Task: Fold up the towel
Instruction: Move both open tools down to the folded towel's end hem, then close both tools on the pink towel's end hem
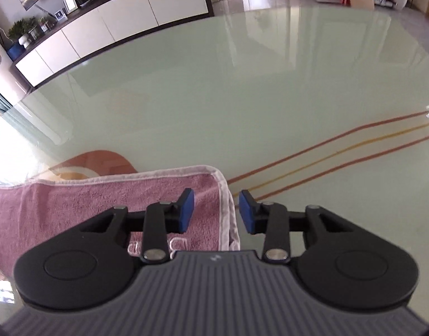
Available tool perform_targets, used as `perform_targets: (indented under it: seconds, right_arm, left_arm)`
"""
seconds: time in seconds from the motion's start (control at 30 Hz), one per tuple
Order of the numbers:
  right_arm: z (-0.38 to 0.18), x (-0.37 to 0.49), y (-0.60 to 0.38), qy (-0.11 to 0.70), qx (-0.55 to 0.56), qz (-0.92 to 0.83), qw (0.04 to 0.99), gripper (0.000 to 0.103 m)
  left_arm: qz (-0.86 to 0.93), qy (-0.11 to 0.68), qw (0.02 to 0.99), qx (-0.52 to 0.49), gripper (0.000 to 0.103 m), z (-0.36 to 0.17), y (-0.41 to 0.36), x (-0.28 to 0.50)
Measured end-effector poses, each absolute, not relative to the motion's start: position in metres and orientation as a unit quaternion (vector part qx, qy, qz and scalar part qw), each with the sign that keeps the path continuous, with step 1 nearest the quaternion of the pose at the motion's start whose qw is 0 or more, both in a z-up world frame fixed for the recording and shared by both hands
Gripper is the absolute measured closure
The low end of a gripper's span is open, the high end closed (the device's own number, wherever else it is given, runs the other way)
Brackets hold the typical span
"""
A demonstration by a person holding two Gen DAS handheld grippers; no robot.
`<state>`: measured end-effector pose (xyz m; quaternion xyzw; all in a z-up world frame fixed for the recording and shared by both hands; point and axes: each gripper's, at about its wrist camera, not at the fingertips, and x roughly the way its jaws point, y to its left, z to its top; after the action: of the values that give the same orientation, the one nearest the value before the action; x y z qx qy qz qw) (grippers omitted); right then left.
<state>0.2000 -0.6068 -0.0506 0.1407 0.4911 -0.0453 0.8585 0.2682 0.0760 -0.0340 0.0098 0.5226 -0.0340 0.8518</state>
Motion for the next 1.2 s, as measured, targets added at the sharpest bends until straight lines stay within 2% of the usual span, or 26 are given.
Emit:
perform_targets:
  seconds: [0.13,0.17,0.23,0.37,0.4,0.43,0.47,0.67,0.8,0.87,0.93,1.0,1.2]
  right_arm:
    - [-0.054,0.212,-0.611,0.495,0.158,-0.041,0.853,0.068]
    - [-0.054,0.216,-0.613,0.497,0.162,-0.039,0.852,0.072]
    - [-0.054,0.221,-0.613,0.503,0.161,-0.035,0.848,0.073]
    - [-0.056,0.227,-0.609,0.519,0.150,-0.029,0.841,0.073]
    - [-0.057,0.227,-0.607,0.524,0.149,-0.026,0.838,0.073]
    - [-0.057,0.228,-0.606,0.526,0.148,-0.025,0.837,0.073]
    - [-0.057,0.229,-0.606,0.528,0.147,-0.024,0.836,0.073]
    - [-0.052,0.234,-0.605,0.541,0.140,-0.018,0.829,0.082]
    - [-0.054,0.245,-0.611,0.550,0.131,-0.013,0.825,0.082]
    - [-0.056,0.250,-0.612,0.553,0.126,-0.012,0.823,0.083]
    - [-0.057,0.253,-0.611,0.556,0.121,-0.011,0.822,0.085]
    - [-0.057,0.255,-0.612,0.557,0.119,-0.009,0.822,0.085]
    - [-0.057,0.264,-0.611,0.564,0.108,-0.008,0.819,0.085]
  left_arm:
    - [-0.040,0.532,0.846,-0.009,0.039,-0.037,0.081,0.279]
    - [-0.043,0.534,0.845,-0.013,0.040,-0.038,0.082,0.282]
    - [-0.048,0.537,0.842,-0.022,0.042,-0.038,0.084,0.287]
    - [-0.045,0.542,0.839,-0.034,0.043,-0.037,0.087,0.298]
    - [-0.042,0.543,0.838,-0.034,0.047,-0.037,0.087,0.301]
    - [-0.041,0.544,0.837,-0.034,0.055,-0.036,0.087,0.304]
    - [-0.042,0.548,0.835,-0.030,0.057,-0.036,0.086,0.307]
    - [-0.042,0.565,0.824,0.001,0.059,-0.039,0.077,0.320]
    - [-0.047,0.565,0.824,0.008,0.069,-0.038,0.075,0.323]
    - [-0.048,0.564,0.824,0.010,0.078,-0.038,0.075,0.323]
    - [-0.044,0.562,0.826,0.017,0.091,-0.037,0.074,0.323]
    - [-0.041,0.560,0.827,0.025,0.096,-0.035,0.073,0.322]
    - [-0.043,0.552,0.832,0.032,0.100,-0.029,0.074,0.317]
